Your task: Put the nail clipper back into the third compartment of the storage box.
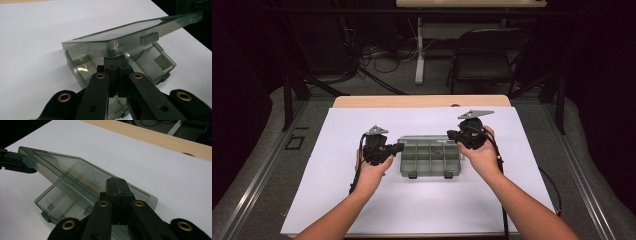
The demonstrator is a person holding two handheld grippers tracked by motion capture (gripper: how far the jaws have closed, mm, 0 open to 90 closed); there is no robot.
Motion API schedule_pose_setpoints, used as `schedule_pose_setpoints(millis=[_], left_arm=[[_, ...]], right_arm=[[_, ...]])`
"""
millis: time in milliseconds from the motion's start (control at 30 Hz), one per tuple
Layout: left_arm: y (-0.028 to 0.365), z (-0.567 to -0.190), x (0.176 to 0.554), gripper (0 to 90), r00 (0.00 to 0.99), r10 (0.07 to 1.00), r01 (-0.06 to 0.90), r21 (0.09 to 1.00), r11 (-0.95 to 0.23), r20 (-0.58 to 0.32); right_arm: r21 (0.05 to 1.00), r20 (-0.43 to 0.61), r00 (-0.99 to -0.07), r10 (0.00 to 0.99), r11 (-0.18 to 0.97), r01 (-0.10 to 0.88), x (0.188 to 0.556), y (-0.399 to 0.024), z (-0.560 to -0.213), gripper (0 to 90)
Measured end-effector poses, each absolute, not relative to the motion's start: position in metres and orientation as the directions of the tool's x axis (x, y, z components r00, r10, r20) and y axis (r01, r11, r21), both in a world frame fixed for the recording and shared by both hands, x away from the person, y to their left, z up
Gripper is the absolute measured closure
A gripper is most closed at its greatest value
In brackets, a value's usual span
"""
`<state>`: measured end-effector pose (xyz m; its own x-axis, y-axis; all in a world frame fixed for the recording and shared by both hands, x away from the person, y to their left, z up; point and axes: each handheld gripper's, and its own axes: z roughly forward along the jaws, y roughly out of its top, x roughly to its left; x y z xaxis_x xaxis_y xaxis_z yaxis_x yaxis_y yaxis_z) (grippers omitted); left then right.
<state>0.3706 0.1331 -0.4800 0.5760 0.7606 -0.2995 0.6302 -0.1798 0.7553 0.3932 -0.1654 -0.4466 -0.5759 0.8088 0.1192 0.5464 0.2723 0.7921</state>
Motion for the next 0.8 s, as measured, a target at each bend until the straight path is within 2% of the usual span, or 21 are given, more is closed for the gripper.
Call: schedule_pose_setpoints(millis=[800], left_arm=[[0.135, -0.515, 0.343, 89.5, 0.604, 0.749, 0.62, 0.751, -0.226, -0.273]], right_arm=[[0.786, 0.128, -0.6, 0.79, 0.289, 0.547, 0.364, -0.171, -0.482, 90.0]])
